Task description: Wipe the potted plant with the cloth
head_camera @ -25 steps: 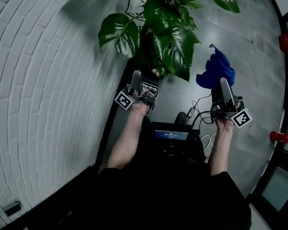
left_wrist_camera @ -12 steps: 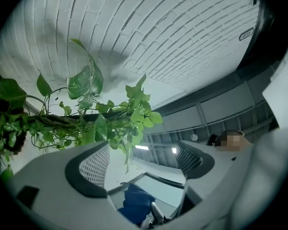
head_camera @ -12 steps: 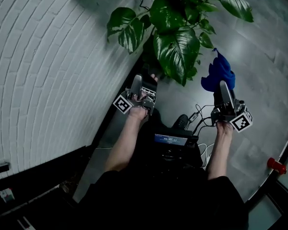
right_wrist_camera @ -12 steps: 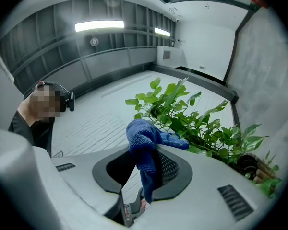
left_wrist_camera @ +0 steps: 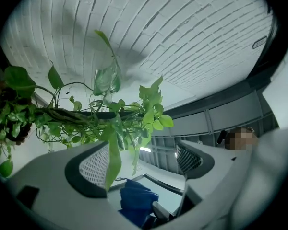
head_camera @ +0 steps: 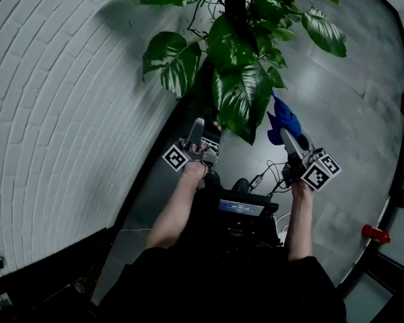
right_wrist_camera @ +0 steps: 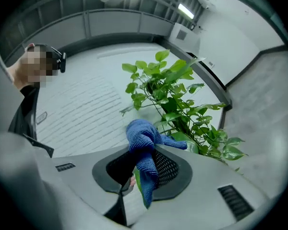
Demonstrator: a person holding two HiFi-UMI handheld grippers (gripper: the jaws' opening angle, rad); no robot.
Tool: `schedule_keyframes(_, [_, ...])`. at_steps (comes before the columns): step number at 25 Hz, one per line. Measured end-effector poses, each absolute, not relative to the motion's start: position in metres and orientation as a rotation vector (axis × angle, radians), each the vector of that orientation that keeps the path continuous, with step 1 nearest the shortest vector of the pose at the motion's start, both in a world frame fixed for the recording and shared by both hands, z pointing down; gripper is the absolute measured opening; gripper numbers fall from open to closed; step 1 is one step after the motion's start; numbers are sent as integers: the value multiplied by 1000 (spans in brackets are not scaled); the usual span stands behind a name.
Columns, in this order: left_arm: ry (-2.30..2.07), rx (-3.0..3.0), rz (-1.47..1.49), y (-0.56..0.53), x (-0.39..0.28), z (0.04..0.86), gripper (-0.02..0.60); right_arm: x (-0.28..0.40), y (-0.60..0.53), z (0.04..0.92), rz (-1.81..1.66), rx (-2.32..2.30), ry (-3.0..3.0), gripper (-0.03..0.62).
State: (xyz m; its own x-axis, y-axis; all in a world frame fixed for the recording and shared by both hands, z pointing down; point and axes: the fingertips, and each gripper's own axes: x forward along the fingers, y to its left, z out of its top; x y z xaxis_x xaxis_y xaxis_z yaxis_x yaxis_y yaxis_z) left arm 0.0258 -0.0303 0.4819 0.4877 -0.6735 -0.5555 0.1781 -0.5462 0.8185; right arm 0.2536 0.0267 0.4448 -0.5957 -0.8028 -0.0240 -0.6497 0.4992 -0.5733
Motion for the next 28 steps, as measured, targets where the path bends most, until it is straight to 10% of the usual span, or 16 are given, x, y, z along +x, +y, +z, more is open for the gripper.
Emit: schedule_keyframes(28, [-301, 1733, -1311, -69, 50, 489, 459, 98, -143, 461, -832, -728, 2994, 97])
